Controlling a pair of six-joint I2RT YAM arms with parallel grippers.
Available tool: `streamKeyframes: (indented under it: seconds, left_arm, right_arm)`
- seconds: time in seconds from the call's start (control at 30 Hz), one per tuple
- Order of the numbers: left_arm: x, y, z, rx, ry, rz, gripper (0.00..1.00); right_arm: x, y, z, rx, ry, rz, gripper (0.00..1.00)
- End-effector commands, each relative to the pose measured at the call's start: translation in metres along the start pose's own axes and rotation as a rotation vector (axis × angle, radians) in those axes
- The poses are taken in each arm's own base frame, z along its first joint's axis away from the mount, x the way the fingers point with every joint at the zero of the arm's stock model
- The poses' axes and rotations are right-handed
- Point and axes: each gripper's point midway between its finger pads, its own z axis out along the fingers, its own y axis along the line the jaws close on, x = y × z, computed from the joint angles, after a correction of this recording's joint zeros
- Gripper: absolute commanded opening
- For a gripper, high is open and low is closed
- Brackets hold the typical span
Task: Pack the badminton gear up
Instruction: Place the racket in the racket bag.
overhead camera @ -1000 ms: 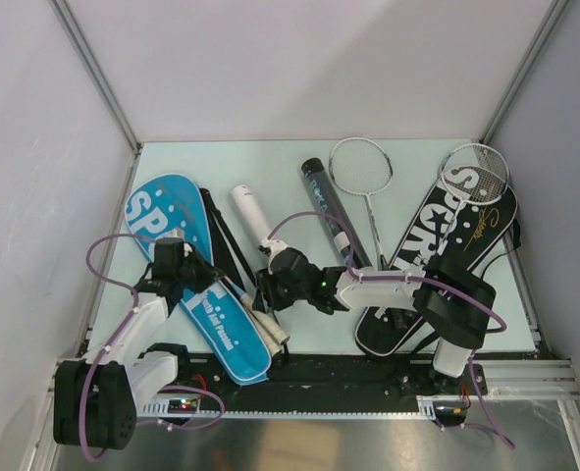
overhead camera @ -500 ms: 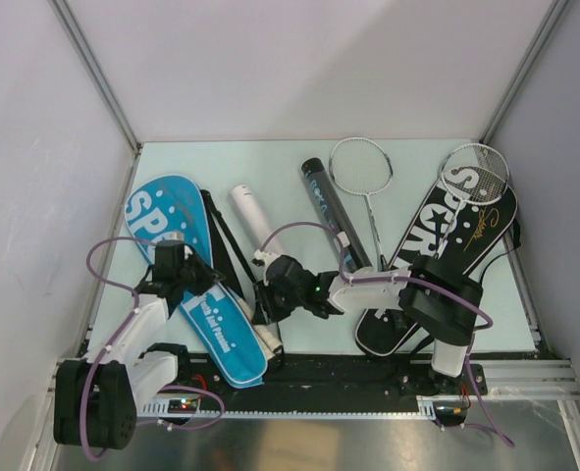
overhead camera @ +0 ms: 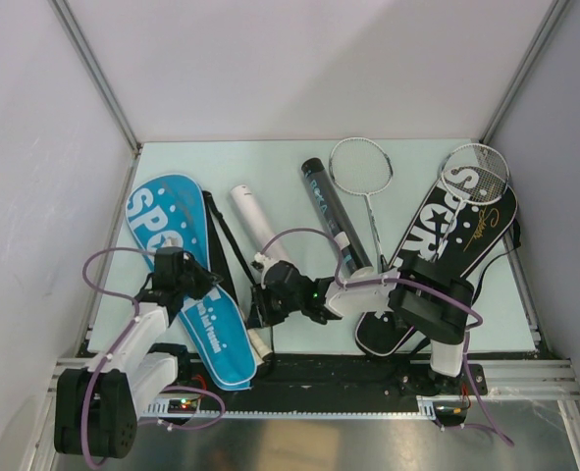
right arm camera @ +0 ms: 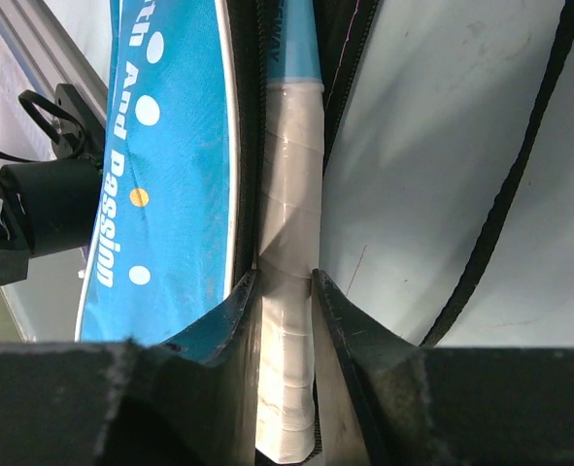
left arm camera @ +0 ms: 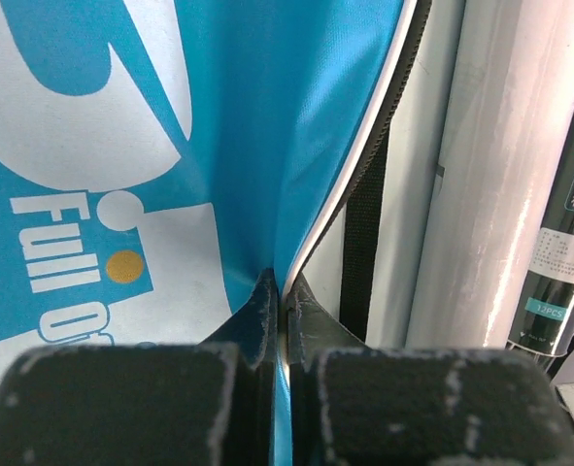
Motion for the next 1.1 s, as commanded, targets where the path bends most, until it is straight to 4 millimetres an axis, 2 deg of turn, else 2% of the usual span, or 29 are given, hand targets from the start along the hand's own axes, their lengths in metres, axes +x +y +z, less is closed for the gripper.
streamKeyframes:
  seconds: [0.0,0.13,0.2,0.27,0.4,0.6,0.73,0.93,1.0,1.07]
  left_arm:
    - [-0.009,-0.021,-0.003,0.085,-0.03,-0.032,0.03]
    - [-0.02,-0.019,-0.008,0.025,-0.056,0.02,0.4]
    - [-0.027,-0.012,-0.012,-0.04,-0.075,0.051,0.5]
    - [-0.034,-0.004,-0.018,-0.118,-0.103,0.071,0.53]
    - [-0.029,0.003,-0.032,-0.242,-0.099,0.117,0.55]
    - [0.0,-0.009,-0.037,-0.298,-0.053,0.194,0.55]
    - [0.015,0.003,-0.035,-0.393,-0.008,0.203,0.56]
    - [0.021,0.017,-0.035,-0.485,-0.004,0.226,0.56]
    - [0.023,0.019,-0.033,-0.497,0.008,0.23,0.5]
    - [0.024,0.021,-0.032,-0.507,0.014,0.234,0.34]
  right_arm:
    - [-0.014,0.029,0.006,-0.108,-0.073,-0.014,0.15]
    - [-0.013,0.022,0.004,-0.058,-0.087,-0.041,0.16]
    - [-0.013,0.02,0.002,-0.037,-0.093,-0.051,0.17]
    - [-0.014,0.019,0.001,-0.023,-0.103,-0.062,0.17]
    - [-0.014,0.02,0.002,-0.025,-0.11,-0.073,0.17]
    - [-0.014,0.023,0.001,-0.041,-0.11,-0.087,0.16]
    - [-0.012,0.026,-0.001,-0.05,-0.112,-0.093,0.18]
    - [-0.013,0.027,-0.003,-0.068,-0.12,-0.084,0.23]
    - [-0.015,0.025,-0.004,-0.071,-0.126,-0.071,0.26]
    - [-0.019,0.024,-0.006,-0.074,-0.141,-0.059,0.28]
